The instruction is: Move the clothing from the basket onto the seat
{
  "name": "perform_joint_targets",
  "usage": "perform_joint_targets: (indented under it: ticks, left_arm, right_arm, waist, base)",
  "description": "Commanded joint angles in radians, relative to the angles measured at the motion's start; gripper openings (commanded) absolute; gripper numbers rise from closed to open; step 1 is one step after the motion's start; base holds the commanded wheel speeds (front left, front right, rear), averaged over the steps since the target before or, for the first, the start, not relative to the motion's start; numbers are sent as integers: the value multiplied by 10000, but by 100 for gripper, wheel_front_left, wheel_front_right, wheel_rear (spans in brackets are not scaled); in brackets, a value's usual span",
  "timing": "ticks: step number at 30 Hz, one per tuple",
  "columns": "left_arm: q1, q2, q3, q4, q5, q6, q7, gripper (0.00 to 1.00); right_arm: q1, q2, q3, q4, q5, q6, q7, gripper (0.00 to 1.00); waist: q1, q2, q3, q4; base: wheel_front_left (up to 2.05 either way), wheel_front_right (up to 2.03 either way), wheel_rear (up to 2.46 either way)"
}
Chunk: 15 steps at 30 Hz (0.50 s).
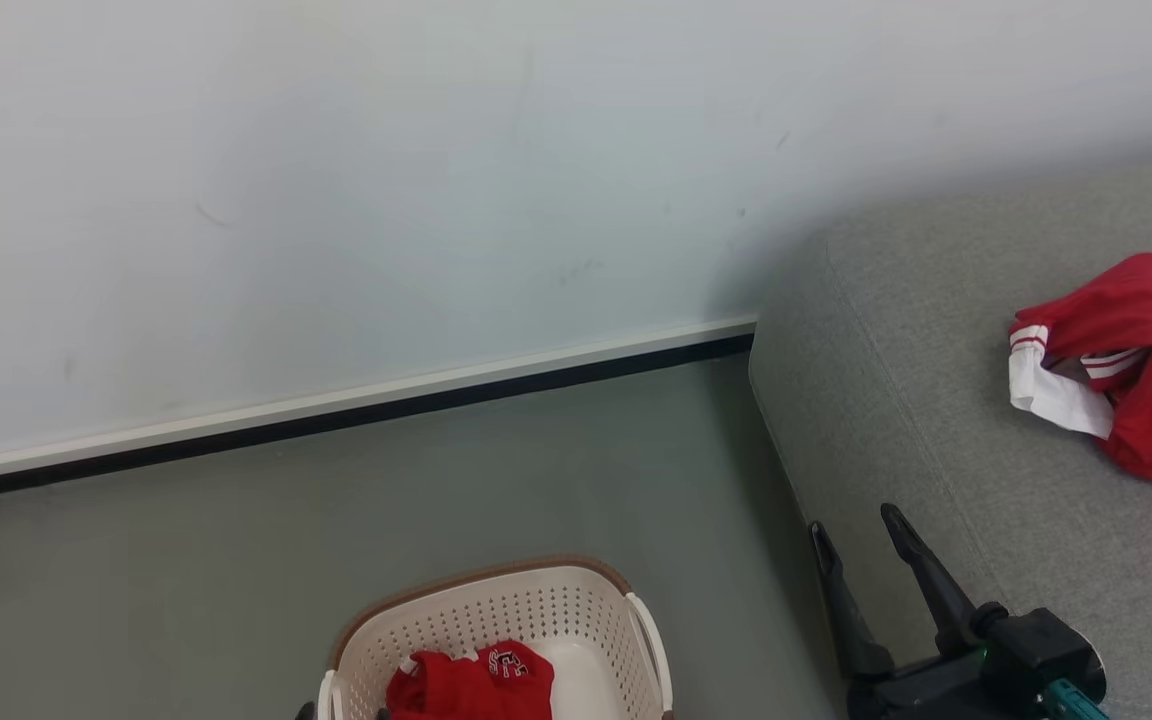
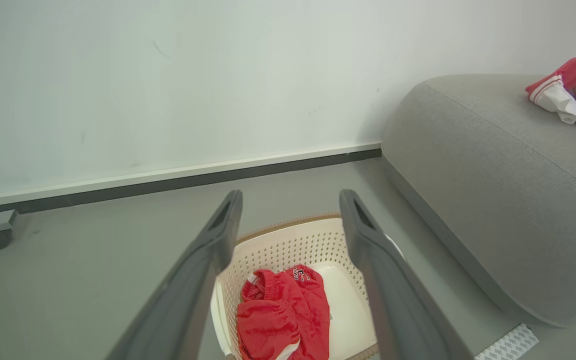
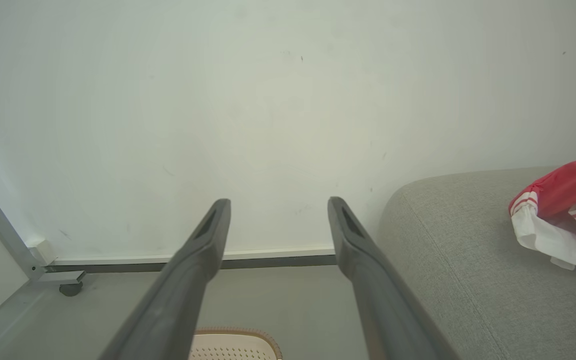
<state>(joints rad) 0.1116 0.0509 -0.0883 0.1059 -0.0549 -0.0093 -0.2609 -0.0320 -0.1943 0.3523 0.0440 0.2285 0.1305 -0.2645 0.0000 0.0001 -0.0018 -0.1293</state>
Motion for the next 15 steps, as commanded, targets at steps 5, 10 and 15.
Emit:
perform_joint_targets:
  ticks: [5,10,15]
  left_arm:
    - [-1204,96,-391,963,224,-422,-42,100]
    - [-2594,263,-775,2266,309,-757,-42,100]
    - [-4183,437,-1225,3684,482,-984,-42,100]
  right_arm:
    - [-700,-136,-96,-422,5,4,-17,100]
    - [-1592,-202,-131,-712,-14,4,-17,100]
    - [-2548,-183,-64,-999,-27,4,-17,100]
  waist:
    - [0,-1,1390,-135]
    - [0,-1,2579,-226]
    - [0,-1,3735,-383]
  base:
    - [0,0,0]
    - [0,0,0]
    - [0,0,0]
